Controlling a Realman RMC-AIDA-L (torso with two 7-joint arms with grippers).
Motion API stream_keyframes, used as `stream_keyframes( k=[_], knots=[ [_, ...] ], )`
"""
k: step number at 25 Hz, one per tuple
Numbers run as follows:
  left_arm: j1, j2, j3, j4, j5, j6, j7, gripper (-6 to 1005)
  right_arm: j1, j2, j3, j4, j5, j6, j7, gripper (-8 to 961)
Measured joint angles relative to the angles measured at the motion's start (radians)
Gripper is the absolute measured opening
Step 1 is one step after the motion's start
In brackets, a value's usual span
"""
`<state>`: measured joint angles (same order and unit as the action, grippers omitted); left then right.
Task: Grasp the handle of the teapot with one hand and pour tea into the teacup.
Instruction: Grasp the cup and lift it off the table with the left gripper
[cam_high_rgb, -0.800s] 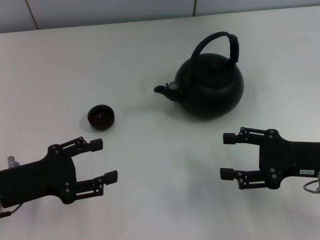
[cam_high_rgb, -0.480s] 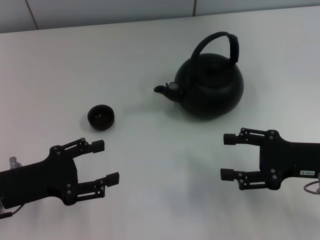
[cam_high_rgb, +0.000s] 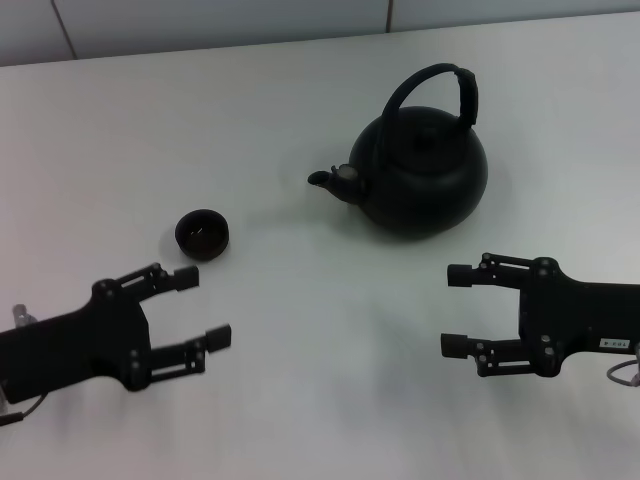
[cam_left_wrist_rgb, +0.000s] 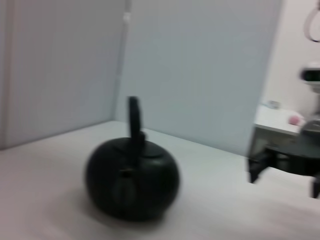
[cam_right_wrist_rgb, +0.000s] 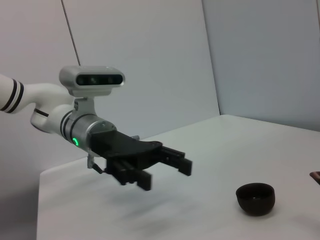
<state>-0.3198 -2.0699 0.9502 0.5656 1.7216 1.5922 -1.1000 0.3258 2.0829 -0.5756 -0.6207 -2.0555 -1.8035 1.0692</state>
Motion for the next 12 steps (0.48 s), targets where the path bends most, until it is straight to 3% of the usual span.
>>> stream_keyframes(
  k=[12],
  knots=[
    [-0.011, -0.002, -0.001, -0.202, -0.247, -0.070, 0.287, 838, 0.004, 0.000, 0.002, 0.025, 0.016, 0.024, 0.000, 827]
  ],
)
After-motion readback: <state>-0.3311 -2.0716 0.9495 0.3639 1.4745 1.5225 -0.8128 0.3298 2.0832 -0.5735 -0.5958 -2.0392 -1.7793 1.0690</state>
